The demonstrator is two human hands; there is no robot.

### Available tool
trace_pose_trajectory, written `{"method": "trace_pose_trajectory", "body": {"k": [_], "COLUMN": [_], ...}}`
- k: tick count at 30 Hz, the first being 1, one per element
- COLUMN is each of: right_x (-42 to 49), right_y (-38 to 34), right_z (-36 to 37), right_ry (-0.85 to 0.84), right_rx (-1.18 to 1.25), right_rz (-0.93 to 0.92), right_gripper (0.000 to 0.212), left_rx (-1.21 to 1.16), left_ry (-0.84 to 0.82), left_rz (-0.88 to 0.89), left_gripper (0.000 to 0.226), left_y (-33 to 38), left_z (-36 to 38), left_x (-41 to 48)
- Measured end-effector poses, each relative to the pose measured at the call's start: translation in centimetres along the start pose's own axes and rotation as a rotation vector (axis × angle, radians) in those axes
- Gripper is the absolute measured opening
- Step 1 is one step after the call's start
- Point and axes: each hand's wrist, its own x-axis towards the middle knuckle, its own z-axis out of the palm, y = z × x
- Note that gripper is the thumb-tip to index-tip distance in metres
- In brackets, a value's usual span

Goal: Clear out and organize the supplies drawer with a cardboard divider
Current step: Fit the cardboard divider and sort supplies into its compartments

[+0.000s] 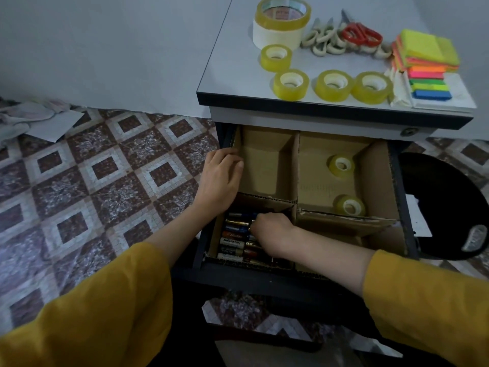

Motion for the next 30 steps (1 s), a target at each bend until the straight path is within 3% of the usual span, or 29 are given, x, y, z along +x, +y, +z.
{"method": "trace_pose_trajectory", "body": {"k": [6,20,30], "right_x": [0.5,-0.5,-7.0], "right_y": [1.0,1.2,3.9], "right_z": [0.1,-0.4,-2.5], "right_ry": [0.096,0.042,0.447], "right_rx": [-0.089,0.100,0.380], "right_rz": [-0.073,-0.094,-0.080], "right_gripper": [0.029,0.025,0.011], "left_rx": [0.002,0.009,0.094], "left_ry": [0.009,0.062,0.086], "left_rz": [0.006,0.039,0.055], "left_gripper": [0.039,0.024,0.010], "left_y": [0.0,-0.3,0.4], "left_z": [0.0,0.0,-0.6], "left_x": [0.0,0.1,-0.4]}}
